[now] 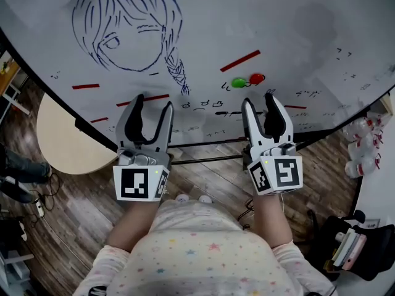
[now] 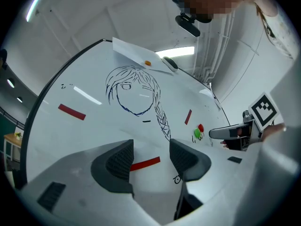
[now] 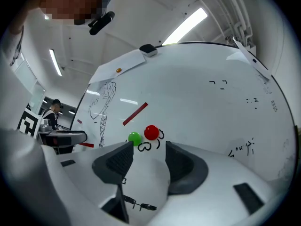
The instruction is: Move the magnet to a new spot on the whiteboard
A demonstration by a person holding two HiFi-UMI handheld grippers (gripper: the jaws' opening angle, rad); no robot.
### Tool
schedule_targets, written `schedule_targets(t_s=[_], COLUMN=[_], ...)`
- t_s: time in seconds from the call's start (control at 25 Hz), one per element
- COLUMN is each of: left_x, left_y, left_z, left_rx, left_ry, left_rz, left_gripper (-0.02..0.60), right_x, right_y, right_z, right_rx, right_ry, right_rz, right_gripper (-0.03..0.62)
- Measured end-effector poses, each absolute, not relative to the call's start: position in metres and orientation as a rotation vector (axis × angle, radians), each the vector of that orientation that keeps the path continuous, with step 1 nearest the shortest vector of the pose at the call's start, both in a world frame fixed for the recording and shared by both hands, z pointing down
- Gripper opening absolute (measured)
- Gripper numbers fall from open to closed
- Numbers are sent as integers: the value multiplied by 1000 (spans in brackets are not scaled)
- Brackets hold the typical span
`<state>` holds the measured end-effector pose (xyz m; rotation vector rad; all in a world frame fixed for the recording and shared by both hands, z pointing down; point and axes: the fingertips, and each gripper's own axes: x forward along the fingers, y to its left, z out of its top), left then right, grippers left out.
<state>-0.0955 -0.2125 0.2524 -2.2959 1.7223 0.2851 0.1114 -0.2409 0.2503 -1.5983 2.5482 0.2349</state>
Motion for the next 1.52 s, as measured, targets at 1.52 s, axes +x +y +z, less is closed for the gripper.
schedule_targets(t_s=[1.52], left_x=[-96], left_y=[-211], left_z=[228], left_rx=[-2213], left_ry=[1683], left_rz=[291], left_gripper=[213], right_x=[101], right_y=[-264], right_z=[223], right_rx=[-1727], right_ry=[2547], right_rz=[474], right_gripper=[131])
